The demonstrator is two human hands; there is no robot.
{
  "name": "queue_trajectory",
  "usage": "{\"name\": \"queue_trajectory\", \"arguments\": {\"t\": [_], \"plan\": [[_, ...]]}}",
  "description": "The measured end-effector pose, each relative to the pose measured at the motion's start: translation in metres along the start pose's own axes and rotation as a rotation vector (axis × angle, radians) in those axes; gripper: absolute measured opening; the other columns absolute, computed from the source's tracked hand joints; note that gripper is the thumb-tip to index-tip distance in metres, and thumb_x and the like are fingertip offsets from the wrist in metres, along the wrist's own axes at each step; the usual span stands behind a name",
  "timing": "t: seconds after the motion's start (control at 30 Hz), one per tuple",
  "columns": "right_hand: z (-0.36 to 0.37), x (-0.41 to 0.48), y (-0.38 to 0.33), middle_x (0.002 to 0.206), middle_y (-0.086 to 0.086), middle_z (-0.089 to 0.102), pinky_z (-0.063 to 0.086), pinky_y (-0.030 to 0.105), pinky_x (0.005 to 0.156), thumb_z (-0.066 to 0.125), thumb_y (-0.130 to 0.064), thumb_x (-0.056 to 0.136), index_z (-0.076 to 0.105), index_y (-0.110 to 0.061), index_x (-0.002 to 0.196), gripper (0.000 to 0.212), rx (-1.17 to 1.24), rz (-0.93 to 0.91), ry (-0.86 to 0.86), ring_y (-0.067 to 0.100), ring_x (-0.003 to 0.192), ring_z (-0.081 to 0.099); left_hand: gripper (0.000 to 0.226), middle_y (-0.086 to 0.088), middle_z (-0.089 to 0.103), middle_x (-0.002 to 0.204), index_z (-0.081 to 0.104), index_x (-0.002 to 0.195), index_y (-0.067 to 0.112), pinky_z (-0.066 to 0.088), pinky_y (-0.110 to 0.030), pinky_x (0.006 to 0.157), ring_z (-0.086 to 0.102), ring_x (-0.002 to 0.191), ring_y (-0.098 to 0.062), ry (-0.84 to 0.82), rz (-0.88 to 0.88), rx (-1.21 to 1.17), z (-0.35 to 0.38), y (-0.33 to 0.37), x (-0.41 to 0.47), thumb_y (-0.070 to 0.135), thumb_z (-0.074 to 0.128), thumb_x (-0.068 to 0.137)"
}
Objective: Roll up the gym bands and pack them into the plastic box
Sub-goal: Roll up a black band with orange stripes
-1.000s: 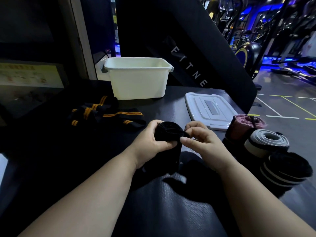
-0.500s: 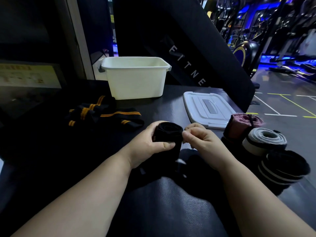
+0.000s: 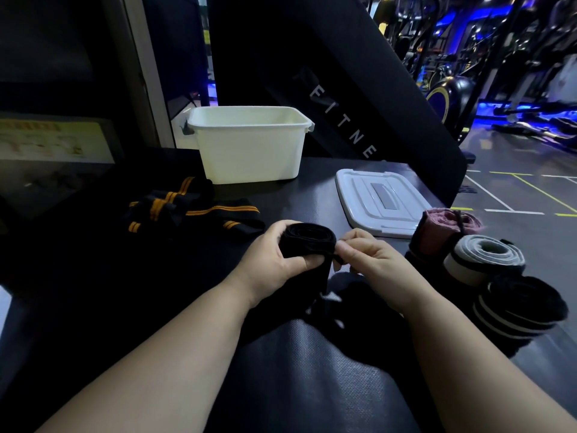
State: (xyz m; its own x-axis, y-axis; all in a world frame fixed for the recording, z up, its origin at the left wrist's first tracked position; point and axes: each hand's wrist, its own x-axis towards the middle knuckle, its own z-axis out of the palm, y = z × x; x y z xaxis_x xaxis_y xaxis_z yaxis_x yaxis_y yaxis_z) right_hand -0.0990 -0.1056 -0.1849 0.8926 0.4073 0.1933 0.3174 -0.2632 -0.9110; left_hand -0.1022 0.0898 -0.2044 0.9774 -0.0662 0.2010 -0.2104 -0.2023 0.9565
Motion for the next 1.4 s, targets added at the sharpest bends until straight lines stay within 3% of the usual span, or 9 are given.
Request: {"name": "queue_trajectory", "arguments": {"t": [0.33,0.5,0.63,0.93,1.07,1.17,1.23,1.33,1.4], "plan": [[0.003,0.000,0.002,0.074,-0.010,0.053,0.037,0.010,0.066,0.070,-0.013,0.086,0.063,-0.018,0.075,0.015,-0.059,-0.030,0.140,-0.004,0.067,0.048,0.048,0.008,0.066,0.102,0.056,0.109,0.025,0.047,-0.017,0.088,0.063,0.092,0.003,-0.108,-0.015,-0.050,-0.005,0.001,0.000,0.007,0.082,0.072],[-0.005,-0.001,0.005,0.065,-0.006,0.051,0.035,0.015,0.062,0.073,-0.006,0.082,0.060,-0.015,0.073,0.018,0.163,-0.035,0.203,0.005,0.062,0.043,0.049,0.005,0.067,0.104,0.055,0.111,0.026,0.050,-0.029,0.097,0.064,0.100,-0.007,-0.074,-0.044,-0.136,-0.006,0.003,-0.001,0.028,0.083,0.071],[-0.008,-0.001,0.006,0.069,0.008,0.047,0.033,0.023,0.062,0.076,-0.022,0.074,0.060,-0.019,0.071,0.016,0.243,-0.001,0.245,0.016,0.066,0.040,0.052,0.002,0.065,0.109,0.050,0.121,0.026,0.048,-0.031,0.101,0.062,0.104,-0.010,-0.155,-0.048,-0.085,-0.007,0.005,-0.004,0.019,0.078,0.078],[0.008,0.002,0.007,0.094,0.003,0.065,0.051,0.019,0.069,0.074,-0.027,0.070,0.061,-0.017,0.110,0.043,0.152,0.088,0.126,0.010,0.080,0.063,0.057,-0.010,0.061,0.125,0.045,0.131,0.027,0.046,-0.044,0.105,0.058,0.120,-0.026,-0.238,-0.120,-0.152,-0.008,0.005,-0.006,0.034,0.066,0.078],[0.010,0.003,0.010,0.088,-0.004,0.068,0.048,0.018,0.065,0.066,-0.025,0.088,0.066,-0.023,0.109,0.020,0.036,0.143,0.081,0.003,0.070,0.063,0.056,-0.012,0.062,0.125,0.049,0.129,0.027,0.043,-0.047,0.107,0.060,0.119,-0.027,-0.233,-0.174,-0.196,-0.007,0.006,-0.006,0.039,0.066,0.077],[0.013,0.004,0.011,0.100,0.013,0.068,0.050,0.021,0.062,0.061,-0.023,0.093,0.064,-0.020,0.115,0.022,0.040,0.166,0.096,0.016,0.072,0.066,0.071,0.001,0.053,0.130,0.054,0.125,0.027,0.031,-0.037,0.114,0.045,0.127,-0.017,-0.136,-0.078,0.128,-0.008,0.006,-0.001,0.064,0.057,0.064],[0.016,0.003,0.008,0.105,0.012,0.067,0.051,0.023,0.061,0.061,-0.024,0.093,0.063,-0.019,0.117,0.025,0.049,0.182,0.120,0.018,0.071,0.066,0.074,0.006,0.045,0.122,0.059,0.119,0.027,0.027,-0.022,0.106,0.039,0.120,-0.009,-0.029,-0.039,0.359,-0.009,0.008,-0.002,0.072,0.050,0.061],[0.018,0.004,0.007,0.113,0.005,0.066,0.051,0.024,0.055,0.059,-0.028,0.094,0.059,-0.021,0.122,0.029,0.068,0.225,0.122,0.023,0.068,0.071,0.041,0.008,0.057,0.108,0.067,0.107,0.028,0.039,-0.012,0.085,0.055,0.100,-0.003,0.050,-0.007,0.315,-0.008,0.010,-0.006,0.059,0.064,0.081],[0.020,0.003,0.006,0.114,0.005,0.065,0.051,0.025,0.053,0.059,-0.028,0.095,0.057,-0.020,0.125,0.032,0.077,0.224,0.131,0.024,0.066,0.071,0.037,0.012,0.065,0.092,0.067,0.092,0.028,0.043,-0.011,0.072,0.061,0.085,0.000,0.025,0.013,0.232,-0.007,0.011,-0.008,0.062,0.058,0.085]]}}
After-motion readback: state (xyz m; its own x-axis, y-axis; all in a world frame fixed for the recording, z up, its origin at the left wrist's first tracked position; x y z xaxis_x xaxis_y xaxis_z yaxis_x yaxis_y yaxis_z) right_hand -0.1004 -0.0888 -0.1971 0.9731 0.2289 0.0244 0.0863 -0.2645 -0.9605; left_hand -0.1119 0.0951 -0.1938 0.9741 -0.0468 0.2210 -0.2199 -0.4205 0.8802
